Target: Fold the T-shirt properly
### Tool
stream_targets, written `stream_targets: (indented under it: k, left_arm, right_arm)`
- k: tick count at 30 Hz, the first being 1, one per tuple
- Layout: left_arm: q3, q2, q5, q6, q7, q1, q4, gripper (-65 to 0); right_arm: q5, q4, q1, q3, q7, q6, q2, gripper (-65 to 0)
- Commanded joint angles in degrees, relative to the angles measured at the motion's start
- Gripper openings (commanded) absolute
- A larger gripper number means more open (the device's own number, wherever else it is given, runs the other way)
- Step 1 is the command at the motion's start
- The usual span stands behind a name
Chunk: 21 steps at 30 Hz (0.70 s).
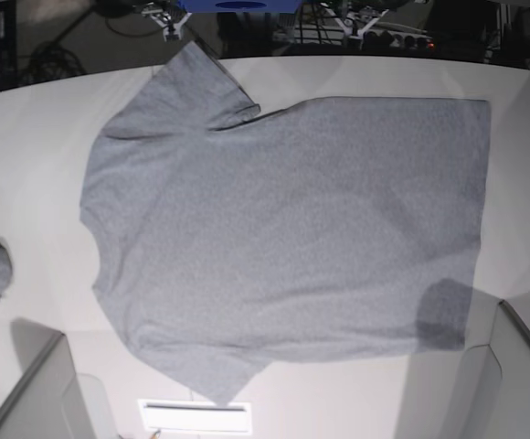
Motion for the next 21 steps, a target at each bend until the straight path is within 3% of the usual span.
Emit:
stream_targets:
  k: [1,21]
  left_arm:
    - [-0.14,-0.01,-0.08,0.39,0.45,0.68,-0.12,-65.0]
    - [-0.14,-0.10,-0.08,0.39,0.19,2.09,-0.12,-65.0]
  right_arm:
    - [0.01,-0.20,-0.96,-0.05,-0.49,-0.30,0.21,-65.0]
    - [0.01,-0.20,-1.22,-0.14,-0.23,-0.21,1.44,-65.0]
